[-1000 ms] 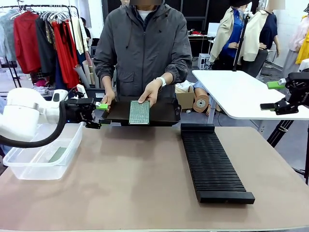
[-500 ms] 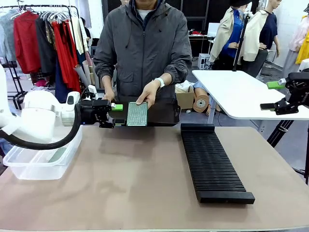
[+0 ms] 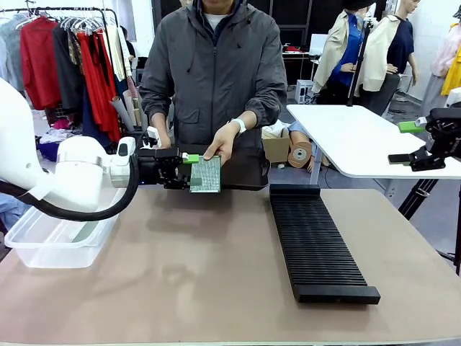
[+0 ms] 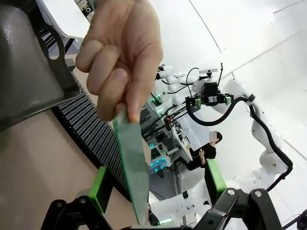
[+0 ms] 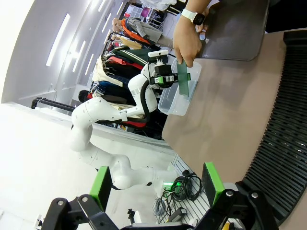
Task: Sort PCBs into racks and boxes based on the side picked up.
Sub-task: Pick up the Blank PCB handed by the Human, then if the short side of the Blank PCB is picked up, insert it into the PCB Rack ; if the long side is picked up, place it in the Organizing box.
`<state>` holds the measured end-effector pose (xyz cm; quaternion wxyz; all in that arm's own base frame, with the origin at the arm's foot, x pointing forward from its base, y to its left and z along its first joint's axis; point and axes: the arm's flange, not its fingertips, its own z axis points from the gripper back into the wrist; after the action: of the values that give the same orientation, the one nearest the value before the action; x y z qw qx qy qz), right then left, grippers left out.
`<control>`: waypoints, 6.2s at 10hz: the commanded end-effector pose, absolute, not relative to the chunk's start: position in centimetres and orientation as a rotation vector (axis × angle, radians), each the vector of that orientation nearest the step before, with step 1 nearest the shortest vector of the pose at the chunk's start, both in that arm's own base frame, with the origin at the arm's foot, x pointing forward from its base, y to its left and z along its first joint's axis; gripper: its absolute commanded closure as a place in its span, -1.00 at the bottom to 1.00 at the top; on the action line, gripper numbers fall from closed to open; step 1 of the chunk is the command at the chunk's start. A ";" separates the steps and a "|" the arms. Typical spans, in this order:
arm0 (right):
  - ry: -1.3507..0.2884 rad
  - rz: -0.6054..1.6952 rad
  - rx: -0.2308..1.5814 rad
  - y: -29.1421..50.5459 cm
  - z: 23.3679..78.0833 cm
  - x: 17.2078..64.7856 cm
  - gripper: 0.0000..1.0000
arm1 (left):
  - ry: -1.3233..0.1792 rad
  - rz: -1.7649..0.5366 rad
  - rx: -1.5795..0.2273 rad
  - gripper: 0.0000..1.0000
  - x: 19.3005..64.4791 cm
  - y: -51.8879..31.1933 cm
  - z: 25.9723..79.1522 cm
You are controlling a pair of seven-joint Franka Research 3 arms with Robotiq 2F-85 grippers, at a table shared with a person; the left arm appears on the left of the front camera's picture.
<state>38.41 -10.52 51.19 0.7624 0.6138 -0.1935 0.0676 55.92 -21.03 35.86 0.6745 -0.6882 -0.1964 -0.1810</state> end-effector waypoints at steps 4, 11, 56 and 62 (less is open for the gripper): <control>-0.439 0.153 1.329 -10.4 51.1 38.2 -1.00 | -0.489 -0.466 -1.543 -0.66 56.4 -22.1 35.5; -0.439 0.153 1.329 -10.4 51.1 38.2 -1.00 | -0.437 -0.461 -1.564 1.00 57.1 -22.1 34.9; -0.439 0.153 1.329 -10.4 51.1 38.2 -1.00 | -0.337 -0.419 -1.099 1.00 55.4 -6.9 44.9; -0.439 0.153 1.329 -10.4 51.1 38.2 -1.00 | -0.250 -0.312 -0.758 1.00 56.2 -1.7 49.1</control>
<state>38.40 -10.53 51.18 0.7625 0.6137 -0.1935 0.0674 56.30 -1.65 48.48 0.8968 -0.3917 -0.1274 -0.1618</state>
